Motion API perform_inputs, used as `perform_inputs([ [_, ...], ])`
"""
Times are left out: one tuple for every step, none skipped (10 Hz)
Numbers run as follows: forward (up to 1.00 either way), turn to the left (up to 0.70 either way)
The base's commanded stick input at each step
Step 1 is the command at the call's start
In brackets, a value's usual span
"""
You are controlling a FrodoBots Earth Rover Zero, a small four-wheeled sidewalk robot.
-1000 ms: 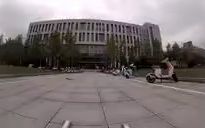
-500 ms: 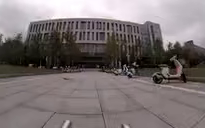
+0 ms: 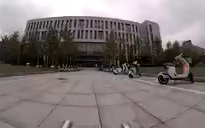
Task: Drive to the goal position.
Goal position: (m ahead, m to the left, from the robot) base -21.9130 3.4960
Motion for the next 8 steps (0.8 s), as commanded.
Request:
perform_inputs([
  [0.29, -0.12],
  [0.28, -0.15],
  [0.26, -0.18],
  [0.24, -0.21],
  [0.22, -0.24],
  [0.20, -0.28],
  [0.18, -0.31],
  [0.17, -0.34],
])
